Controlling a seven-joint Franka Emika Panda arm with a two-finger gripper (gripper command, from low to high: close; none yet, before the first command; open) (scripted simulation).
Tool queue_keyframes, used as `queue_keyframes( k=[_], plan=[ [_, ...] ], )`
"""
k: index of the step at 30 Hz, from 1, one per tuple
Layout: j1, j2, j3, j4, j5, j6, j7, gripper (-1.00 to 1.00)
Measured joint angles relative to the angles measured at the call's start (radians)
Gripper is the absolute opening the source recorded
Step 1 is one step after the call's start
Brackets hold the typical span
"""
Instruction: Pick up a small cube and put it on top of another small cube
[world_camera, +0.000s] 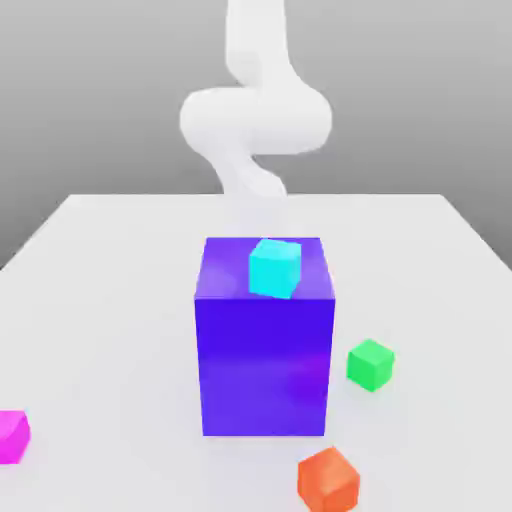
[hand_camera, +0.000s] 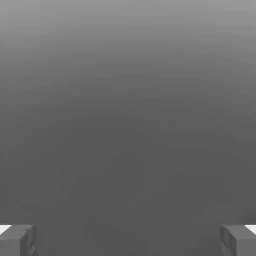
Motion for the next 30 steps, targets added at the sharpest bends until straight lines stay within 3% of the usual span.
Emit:
queue_keyframes(
  k=[10,18,30],
  plan=[
    [-0.01,0.361,-0.199,-0.01,0.02,0.117,-0.25,0.0],
    [-0.065,0.657,-0.33,-0.017,0.128,0.207,-0.513,0.0],
    [-0.289,1.09,-0.311,-0.016,0.31,0.334,-0.891,0.0]
  ],
)
